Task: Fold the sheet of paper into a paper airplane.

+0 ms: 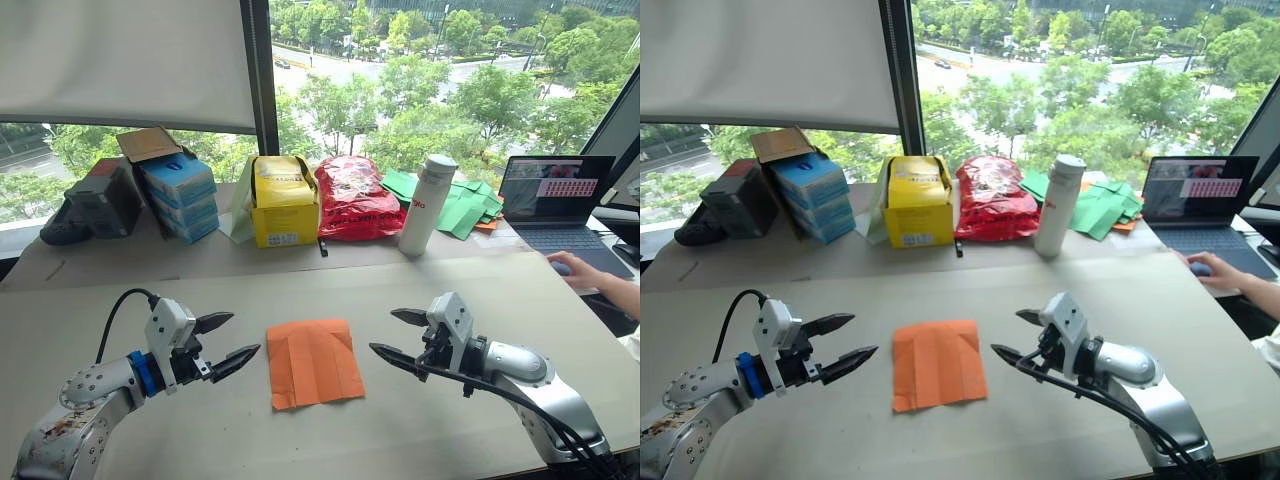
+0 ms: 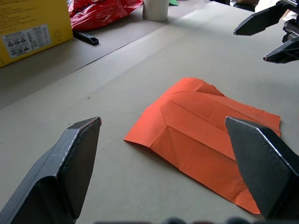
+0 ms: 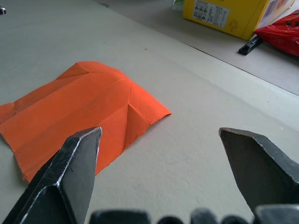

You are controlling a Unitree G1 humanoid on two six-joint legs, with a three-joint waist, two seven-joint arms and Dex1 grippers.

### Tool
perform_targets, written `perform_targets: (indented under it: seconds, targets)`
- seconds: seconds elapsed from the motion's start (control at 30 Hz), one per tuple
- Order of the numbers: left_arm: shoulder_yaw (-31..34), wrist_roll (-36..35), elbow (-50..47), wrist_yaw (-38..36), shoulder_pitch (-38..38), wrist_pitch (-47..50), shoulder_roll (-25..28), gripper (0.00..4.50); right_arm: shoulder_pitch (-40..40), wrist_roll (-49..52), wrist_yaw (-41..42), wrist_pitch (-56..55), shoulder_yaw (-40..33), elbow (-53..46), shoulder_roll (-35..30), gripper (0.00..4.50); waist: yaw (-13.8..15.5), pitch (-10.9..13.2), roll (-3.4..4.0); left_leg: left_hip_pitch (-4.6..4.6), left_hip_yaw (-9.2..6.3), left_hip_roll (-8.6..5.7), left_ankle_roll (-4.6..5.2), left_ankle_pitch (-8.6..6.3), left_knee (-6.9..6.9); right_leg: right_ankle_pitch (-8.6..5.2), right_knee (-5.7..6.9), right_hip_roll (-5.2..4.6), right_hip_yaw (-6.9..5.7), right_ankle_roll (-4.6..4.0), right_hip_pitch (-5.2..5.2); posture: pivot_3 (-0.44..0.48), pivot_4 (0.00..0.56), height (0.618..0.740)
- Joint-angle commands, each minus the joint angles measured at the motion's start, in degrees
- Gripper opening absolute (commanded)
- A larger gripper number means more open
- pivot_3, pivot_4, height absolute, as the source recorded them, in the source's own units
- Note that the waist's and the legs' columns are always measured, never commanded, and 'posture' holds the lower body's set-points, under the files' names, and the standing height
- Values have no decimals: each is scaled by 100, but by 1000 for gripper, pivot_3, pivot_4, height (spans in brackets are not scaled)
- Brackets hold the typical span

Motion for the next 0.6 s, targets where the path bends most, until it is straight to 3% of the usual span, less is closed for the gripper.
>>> perform_targets:
  seconds: [0.03,0.3,0.33,0.6]
  targets:
    - [-23,38,-25,-22,-90,-63,46,4500,-40,10,-36,-27,-87,-200,-21,4429,0,0,0,0,0,0,0,0,0,0,0,0,0,0,0,0,150,740]
    - [-236,60,41,-165,-251,-42,58,4500,-67,-34,-97,-45,-63,-159,0,4429,0,0,0,0,0,0,0,0,0,0,0,0,-1,0,0,0,150,740]
    - [-264,69,61,-180,-299,-65,31,3970,-68,-37,-108,-49,-57,-157,6,4500,2,0,0,0,0,0,0,0,0,0,0,0,-1,0,0,0,150,740]
    - [-1132,518,581,-410,-1147,-312,-248,1392,-102,-128,-202,-58,72,-165,102,4500,4,0,0,0,0,-1,-1,1,1,0,0,0,-4,0,3,0,150,740]
